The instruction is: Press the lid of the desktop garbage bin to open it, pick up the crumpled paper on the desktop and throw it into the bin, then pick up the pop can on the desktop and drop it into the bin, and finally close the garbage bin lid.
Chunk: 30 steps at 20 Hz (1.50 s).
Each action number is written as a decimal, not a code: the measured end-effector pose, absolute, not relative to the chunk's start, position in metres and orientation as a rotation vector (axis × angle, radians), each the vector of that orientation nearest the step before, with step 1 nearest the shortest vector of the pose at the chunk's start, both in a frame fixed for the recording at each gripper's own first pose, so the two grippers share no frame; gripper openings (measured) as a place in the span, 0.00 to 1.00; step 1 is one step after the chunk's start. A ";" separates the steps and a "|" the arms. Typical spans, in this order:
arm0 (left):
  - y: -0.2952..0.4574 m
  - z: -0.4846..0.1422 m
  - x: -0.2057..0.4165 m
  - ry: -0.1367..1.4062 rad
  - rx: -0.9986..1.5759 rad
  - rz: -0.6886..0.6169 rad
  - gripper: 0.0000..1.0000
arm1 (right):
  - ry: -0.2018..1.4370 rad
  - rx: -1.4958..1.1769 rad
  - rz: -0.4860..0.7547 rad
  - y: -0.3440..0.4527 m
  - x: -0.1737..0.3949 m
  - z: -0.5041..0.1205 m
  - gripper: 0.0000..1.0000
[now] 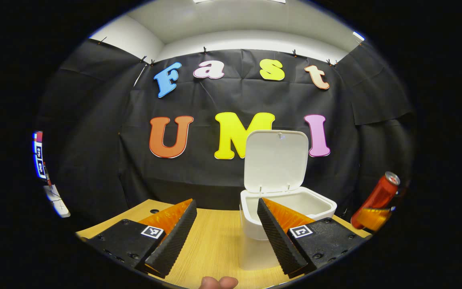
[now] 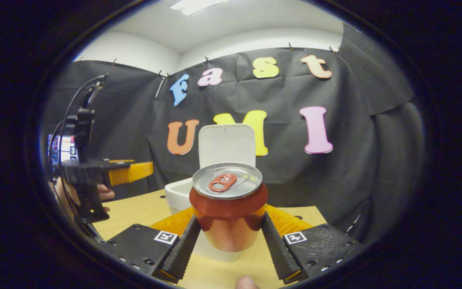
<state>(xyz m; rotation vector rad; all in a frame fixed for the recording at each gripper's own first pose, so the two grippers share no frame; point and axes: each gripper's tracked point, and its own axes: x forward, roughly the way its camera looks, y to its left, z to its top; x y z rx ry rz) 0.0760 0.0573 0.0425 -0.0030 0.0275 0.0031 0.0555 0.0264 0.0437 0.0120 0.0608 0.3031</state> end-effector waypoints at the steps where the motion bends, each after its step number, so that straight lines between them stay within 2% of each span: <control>1: 0.064 0.042 0.070 0.028 0.000 0.015 0.98 | 0.055 0.025 0.323 0.034 0.063 0.057 0.81; 6: 0.093 0.038 0.044 0.032 0.026 0.067 0.98 | 0.029 0.020 0.332 0.065 0.119 0.104 0.81; 12: 0.107 0.032 0.027 0.033 0.029 0.090 0.98 | 0.124 -0.041 0.284 0.087 0.187 0.083 0.82; 15: 0.107 0.028 0.023 0.037 0.034 0.091 0.98 | 0.177 -0.017 0.295 0.095 0.193 0.068 0.81; 30: 0.117 0.026 0.016 0.035 0.043 0.108 0.98 | 0.219 -0.039 0.286 0.112 0.201 0.052 0.82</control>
